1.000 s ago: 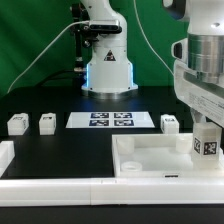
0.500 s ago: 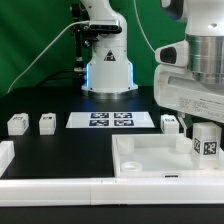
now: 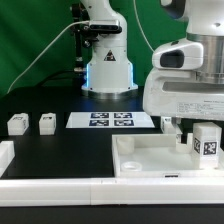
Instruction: Assemble one leg
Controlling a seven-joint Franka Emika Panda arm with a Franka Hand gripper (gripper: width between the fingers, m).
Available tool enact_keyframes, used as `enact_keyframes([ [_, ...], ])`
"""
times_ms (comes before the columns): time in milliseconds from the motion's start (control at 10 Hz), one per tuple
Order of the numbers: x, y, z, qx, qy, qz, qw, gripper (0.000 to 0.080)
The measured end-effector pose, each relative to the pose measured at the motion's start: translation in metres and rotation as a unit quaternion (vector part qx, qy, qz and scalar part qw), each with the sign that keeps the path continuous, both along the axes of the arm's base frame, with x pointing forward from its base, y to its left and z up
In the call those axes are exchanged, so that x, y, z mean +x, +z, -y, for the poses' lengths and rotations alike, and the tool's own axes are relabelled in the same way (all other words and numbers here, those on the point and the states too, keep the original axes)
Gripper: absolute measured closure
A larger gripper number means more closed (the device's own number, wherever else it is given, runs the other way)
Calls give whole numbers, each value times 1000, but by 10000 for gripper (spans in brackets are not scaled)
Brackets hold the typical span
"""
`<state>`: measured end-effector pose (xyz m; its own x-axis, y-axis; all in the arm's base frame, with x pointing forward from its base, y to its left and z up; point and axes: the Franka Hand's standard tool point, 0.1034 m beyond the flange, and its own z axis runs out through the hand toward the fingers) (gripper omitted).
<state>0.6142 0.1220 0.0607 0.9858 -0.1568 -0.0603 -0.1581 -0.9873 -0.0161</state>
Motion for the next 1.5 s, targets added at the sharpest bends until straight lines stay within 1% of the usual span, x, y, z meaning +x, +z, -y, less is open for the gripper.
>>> enact_keyframes([
  [100, 1, 1, 3, 1, 69, 2, 998, 150],
  [200, 1, 1, 5, 3, 113, 3, 994, 150],
  [500, 1, 0, 5, 3, 116, 3, 993, 150],
  [700, 1, 0, 5, 3, 116, 3, 993, 407],
  [800, 1, 0, 5, 3, 116, 3, 993, 407],
  [900, 1, 0, 5, 3, 116, 3, 993, 511],
  [1200, 1, 0, 5, 2, 95, 3, 995, 511],
  [1300, 1, 0, 4, 1, 39, 1, 999, 511],
  [1500, 1, -1, 4, -4, -56, -1, 998, 511],
])
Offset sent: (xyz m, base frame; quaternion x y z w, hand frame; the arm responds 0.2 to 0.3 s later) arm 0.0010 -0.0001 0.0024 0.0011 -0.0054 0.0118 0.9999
